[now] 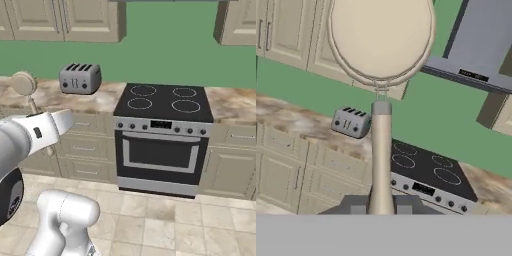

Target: Grab the spray bottle from the cabinet, then place it next to the cutting board for sanitizing. Then grab the dish brush from the countertop next to the sink and place it next to the cutting board.

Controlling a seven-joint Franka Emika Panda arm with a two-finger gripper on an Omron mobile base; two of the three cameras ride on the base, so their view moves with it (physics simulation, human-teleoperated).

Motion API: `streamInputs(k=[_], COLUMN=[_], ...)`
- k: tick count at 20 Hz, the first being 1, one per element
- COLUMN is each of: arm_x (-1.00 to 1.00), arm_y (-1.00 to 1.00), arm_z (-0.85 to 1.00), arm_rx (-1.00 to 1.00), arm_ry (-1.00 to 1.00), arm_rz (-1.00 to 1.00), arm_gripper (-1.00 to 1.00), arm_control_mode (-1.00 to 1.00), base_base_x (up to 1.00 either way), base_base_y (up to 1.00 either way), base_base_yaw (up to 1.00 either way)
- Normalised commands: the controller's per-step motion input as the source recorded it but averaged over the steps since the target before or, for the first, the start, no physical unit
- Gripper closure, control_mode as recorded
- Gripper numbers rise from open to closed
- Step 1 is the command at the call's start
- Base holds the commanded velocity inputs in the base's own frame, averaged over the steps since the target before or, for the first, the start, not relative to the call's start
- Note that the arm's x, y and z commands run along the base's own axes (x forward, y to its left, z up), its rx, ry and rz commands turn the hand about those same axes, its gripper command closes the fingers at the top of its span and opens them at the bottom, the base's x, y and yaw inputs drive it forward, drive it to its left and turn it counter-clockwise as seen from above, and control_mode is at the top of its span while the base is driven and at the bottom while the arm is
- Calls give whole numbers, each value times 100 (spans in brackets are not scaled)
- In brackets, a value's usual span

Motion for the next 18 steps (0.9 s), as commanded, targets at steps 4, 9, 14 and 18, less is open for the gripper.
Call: streamInputs(k=[4,9,14,18], arm_x=[0,0,0,0], arm_y=[0,0,0,0], arm_z=[0,0,0,0], arm_rx=[0,0,0,0], arm_ry=[0,0,0,0], arm_rz=[0,0,0,0], arm_gripper=[100,100,100,100], arm_control_mode=[100,100,100,100], base_base_x=[3,5,25,57], base_base_y=[-100,-100,-100,-100], base_base_yaw=[0,0,-2,-10])
